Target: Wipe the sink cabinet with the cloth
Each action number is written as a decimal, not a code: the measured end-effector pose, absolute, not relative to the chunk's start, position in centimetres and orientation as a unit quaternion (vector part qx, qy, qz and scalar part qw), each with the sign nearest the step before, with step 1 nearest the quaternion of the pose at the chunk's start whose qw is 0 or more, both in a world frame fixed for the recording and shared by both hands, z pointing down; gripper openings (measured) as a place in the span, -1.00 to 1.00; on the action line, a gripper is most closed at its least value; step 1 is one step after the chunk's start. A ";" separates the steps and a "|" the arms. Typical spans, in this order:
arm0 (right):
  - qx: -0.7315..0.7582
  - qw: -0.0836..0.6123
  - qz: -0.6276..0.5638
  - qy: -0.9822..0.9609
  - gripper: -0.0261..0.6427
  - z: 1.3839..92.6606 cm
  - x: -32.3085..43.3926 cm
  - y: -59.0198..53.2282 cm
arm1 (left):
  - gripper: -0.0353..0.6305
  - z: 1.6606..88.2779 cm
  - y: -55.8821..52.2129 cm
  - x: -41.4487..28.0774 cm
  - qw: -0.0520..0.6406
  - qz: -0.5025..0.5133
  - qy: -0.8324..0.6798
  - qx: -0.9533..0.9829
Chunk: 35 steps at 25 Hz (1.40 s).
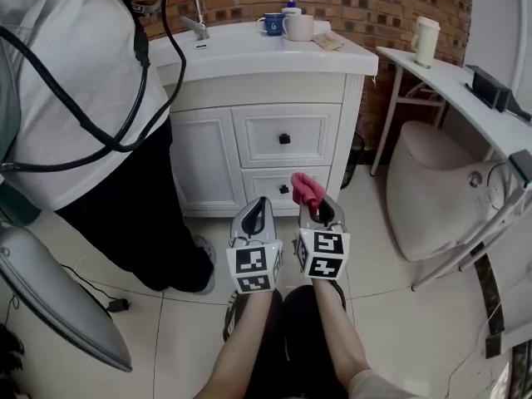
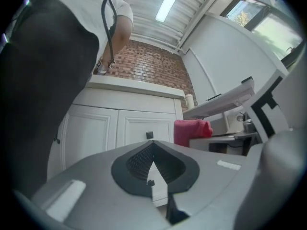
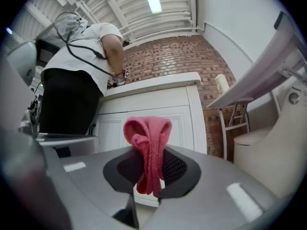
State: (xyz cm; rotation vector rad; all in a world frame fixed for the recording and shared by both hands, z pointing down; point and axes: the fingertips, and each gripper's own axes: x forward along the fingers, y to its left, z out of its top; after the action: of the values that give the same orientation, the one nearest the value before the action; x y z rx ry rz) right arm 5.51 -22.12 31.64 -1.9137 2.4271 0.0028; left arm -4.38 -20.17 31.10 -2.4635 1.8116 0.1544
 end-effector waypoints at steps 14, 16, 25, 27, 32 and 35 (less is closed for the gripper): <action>-0.613 0.011 0.006 0.790 -0.72 31.9 7.0 -19.0 | -0.85 31.8 -20.2 -5.9 0.022 0.049 0.611 -0.790; -0.611 0.011 0.005 0.791 -0.72 32.2 7.1 -19.0 | -0.85 31.8 -20.2 -5.7 0.021 0.051 0.611 -0.789; -0.611 0.015 -0.001 0.791 -0.72 32.5 7.7 -19.3 | -0.85 31.4 -20.1 -4.3 0.040 0.049 0.598 -0.799; -0.611 0.016 -0.003 0.792 -0.72 32.5 7.6 -19.2 | -0.85 31.4 -20.0 -4.5 0.041 0.050 0.599 -0.798; -0.609 0.008 0.007 0.793 -0.72 32.5 7.2 -19.3 | -0.85 31.0 -19.8 -5.1 0.044 0.053 0.601 -0.796; -0.608 0.007 0.008 0.794 -0.72 32.4 7.1 -19.2 | -0.85 31.1 -19.8 -5.3 0.039 0.056 0.603 -0.795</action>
State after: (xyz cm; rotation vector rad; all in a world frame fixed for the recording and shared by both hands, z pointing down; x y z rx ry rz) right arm 7.07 -19.20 32.38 -1.9000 2.4831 0.0243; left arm -5.27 -19.83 31.11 -2.4370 1.8480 0.1725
